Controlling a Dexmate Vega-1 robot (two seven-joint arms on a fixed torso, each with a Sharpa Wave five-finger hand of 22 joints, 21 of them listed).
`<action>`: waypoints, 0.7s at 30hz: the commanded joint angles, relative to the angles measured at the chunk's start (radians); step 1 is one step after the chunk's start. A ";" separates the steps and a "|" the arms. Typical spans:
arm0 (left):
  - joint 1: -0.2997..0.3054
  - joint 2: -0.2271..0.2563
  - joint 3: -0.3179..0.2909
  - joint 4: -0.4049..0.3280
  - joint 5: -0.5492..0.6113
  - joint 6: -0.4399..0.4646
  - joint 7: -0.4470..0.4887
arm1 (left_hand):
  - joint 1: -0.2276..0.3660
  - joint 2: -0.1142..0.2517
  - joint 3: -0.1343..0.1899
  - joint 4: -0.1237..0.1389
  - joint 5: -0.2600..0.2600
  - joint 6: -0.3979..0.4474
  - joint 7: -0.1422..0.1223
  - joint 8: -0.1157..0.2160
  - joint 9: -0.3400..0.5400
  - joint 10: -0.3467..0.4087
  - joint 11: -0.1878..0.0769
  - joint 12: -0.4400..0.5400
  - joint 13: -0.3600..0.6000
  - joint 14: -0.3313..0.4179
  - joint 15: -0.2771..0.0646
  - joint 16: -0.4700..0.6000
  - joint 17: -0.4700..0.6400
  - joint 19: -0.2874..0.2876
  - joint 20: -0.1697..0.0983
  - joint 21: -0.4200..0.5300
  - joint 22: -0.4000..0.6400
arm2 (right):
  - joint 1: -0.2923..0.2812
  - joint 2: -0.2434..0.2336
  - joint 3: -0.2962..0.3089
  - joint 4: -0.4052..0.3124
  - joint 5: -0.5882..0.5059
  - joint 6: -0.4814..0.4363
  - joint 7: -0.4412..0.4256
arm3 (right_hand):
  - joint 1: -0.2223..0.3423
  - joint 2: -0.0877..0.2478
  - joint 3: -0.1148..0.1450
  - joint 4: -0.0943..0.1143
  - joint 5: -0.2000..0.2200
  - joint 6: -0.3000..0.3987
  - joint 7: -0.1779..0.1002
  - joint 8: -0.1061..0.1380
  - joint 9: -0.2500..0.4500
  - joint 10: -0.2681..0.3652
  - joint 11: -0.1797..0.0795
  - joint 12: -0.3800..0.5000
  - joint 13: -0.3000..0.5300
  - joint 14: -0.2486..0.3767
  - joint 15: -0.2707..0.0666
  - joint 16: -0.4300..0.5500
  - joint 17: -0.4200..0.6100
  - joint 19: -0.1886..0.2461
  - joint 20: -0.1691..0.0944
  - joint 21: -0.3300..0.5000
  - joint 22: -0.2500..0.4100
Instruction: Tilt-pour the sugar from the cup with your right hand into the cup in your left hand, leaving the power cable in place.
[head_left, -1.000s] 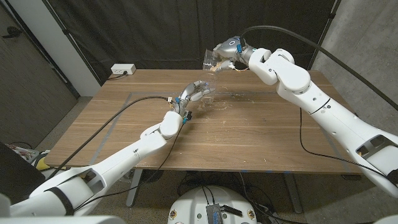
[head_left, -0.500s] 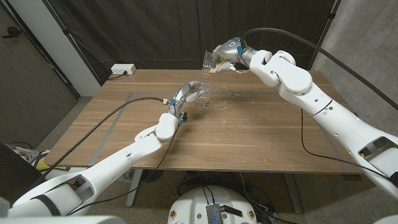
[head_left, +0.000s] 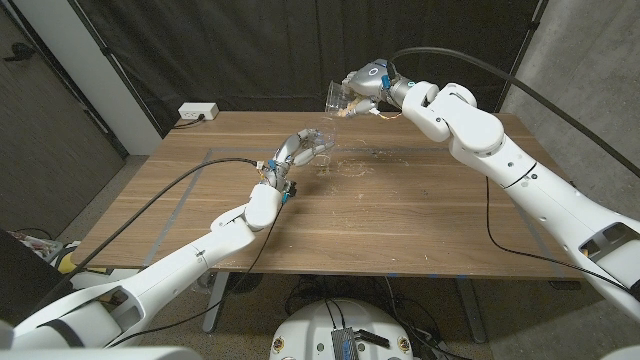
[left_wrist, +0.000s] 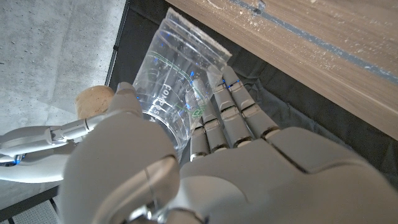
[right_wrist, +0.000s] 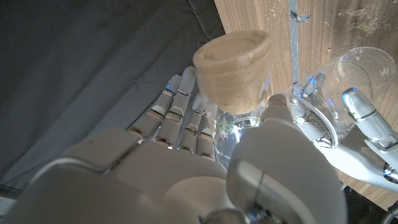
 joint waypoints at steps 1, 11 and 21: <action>-0.019 -0.017 0.006 0.047 0.001 -0.046 0.003 | 0.008 0.005 -0.005 0.001 -0.003 0.005 -0.004 0.000 0.001 0.011 -0.012 -0.002 0.003 0.008 -0.093 -0.003 0.005 -0.004 -0.023 0.010 0.000 | -0.004 0.002 -0.001 -0.007 -0.019 0.012 -0.003 | 0.000 0.008 0.002 0.004 0.008 0.009 0.002 0.007 0.003 0.012 0.005 0.003 0.003 0.009 -0.179 0.000 0.006 0.007 -0.001 -0.002 0.002; -0.026 -0.015 0.005 0.050 0.000 -0.046 -0.004 | 0.010 0.008 -0.005 0.001 -0.004 0.004 0.000 -0.002 0.001 0.012 -0.010 -0.002 0.005 0.005 -0.093 -0.007 0.006 -0.008 -0.021 0.011 0.000 | -0.012 -0.008 0.003 -0.026 -0.042 0.019 0.000 | -0.003 0.008 0.002 0.004 0.009 0.011 -0.002 0.007 0.003 0.014 0.003 0.002 0.003 0.012 -0.179 -0.002 0.010 0.008 -0.001 -0.003 0.001; -0.016 -0.004 0.000 0.041 -0.002 -0.045 0.001 | 0.010 0.009 -0.007 0.002 -0.004 0.005 0.001 -0.003 0.003 0.013 -0.009 -0.004 0.005 0.009 -0.091 -0.008 0.007 -0.010 -0.021 0.014 -0.001 | -0.008 -0.016 -0.011 -0.039 -0.106 0.043 -0.007 | -0.004 0.008 0.002 0.003 0.010 0.014 -0.002 0.008 0.003 0.015 0.003 0.002 0.005 0.015 -0.179 -0.004 0.014 0.009 -0.002 -0.004 0.000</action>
